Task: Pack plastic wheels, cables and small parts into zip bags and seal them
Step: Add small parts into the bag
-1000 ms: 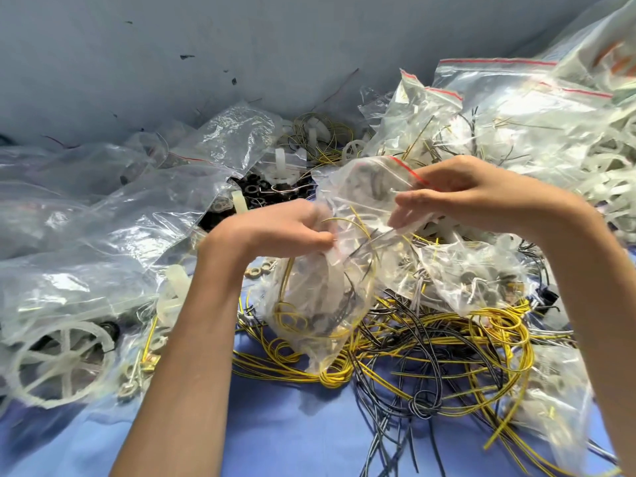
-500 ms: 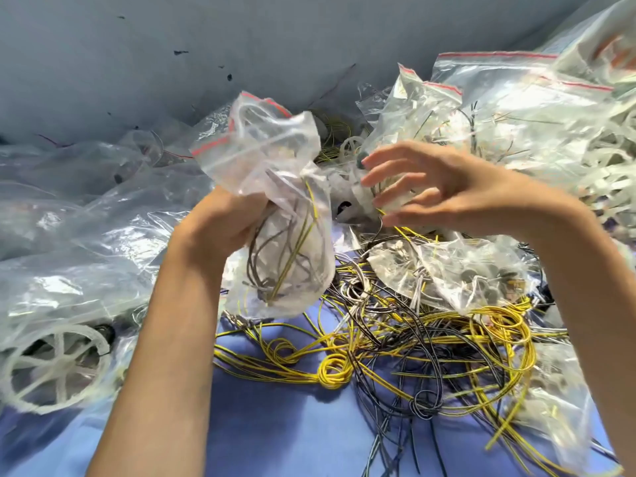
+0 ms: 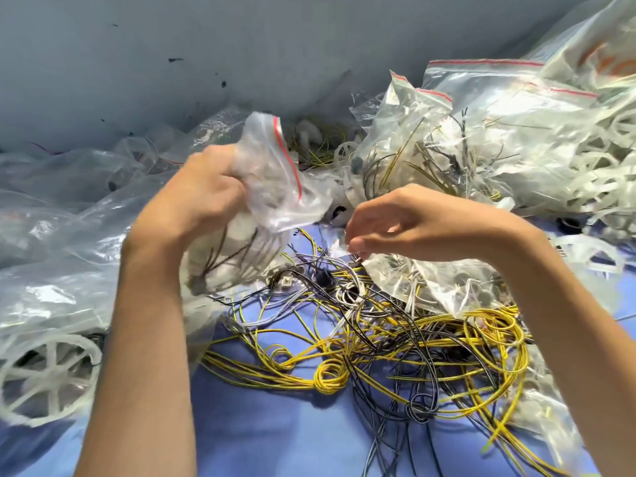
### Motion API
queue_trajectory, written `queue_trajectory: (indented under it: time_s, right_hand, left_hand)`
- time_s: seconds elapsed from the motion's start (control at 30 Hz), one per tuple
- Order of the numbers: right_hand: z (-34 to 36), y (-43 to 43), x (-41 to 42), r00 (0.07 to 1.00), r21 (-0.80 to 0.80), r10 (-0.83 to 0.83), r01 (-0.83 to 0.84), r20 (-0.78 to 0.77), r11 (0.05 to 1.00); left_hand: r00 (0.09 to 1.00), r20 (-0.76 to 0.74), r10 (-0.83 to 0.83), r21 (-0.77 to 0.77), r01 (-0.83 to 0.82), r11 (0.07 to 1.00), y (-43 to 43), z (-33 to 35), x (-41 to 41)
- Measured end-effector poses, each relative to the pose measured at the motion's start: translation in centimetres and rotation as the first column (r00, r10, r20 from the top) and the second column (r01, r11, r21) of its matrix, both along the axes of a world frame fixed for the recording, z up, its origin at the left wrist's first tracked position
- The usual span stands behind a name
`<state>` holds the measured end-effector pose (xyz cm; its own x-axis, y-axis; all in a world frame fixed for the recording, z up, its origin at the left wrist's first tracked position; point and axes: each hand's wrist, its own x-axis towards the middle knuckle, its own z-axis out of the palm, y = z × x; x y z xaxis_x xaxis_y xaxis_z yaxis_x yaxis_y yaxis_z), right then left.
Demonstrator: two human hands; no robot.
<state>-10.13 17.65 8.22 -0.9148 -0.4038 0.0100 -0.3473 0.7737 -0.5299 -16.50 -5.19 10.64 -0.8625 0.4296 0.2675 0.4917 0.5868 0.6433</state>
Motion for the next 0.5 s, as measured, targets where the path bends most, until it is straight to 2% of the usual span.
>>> queue_trajectory:
  time_s: [0.07,0.1,0.17,0.23,0.3,0.37,0.43,0.5]
  right_hand:
    - [-0.3,0.1,-0.7,1.0,0.016,0.0,-0.001,0.02,1.0]
    - [-0.4,0.0,-1.5,1.0,0.034,0.003,-0.004,0.031,0.999]
    - [-0.7,-0.4,-3.7,0.999,0.098,0.002,-0.006,0.042,0.995]
    - [-1.4,-1.3,-7.1,1.0,0.207,-0.011,0.011,-0.001,0.978]
    - [-2.4,-2.3,-10.7,0.999,0.34,-0.029,0.039,-0.037,0.94]
    - [-3.7,-3.5,-13.6,0.998,0.416,-0.043,0.056,-0.039,0.908]
    - [-4.5,-4.7,-15.5,0.997,0.384,-0.075,0.07,-0.002,0.921]
    - [-5.3,-5.1,-16.0,0.995,0.326,-0.098,0.098,-0.016,0.94]
  left_hand:
    - [0.999,0.013,0.052,-0.14,-0.05,0.989,-1.2,-0.5,-1.0]
    - [0.995,0.07,0.068,-0.232,-0.05,0.971,-1.6,-0.6,-1.0]
    - [0.977,0.208,0.043,-0.432,0.052,0.9,-1.3,-1.4,-1.0]
    - [0.958,0.284,0.031,-0.561,0.14,0.816,-0.5,-2.1,-0.9]
    - [0.941,0.339,0.013,-0.553,0.188,0.811,0.6,-2.4,-0.7]
    - [0.944,0.329,-0.021,-0.532,0.204,0.821,1.5,-2.4,-0.7]
    - [0.975,0.215,-0.06,-0.526,0.168,0.834,2.2,-2.1,-0.6]
    - [0.995,0.031,-0.098,-0.446,0.102,0.889,3.1,-1.8,-0.1]
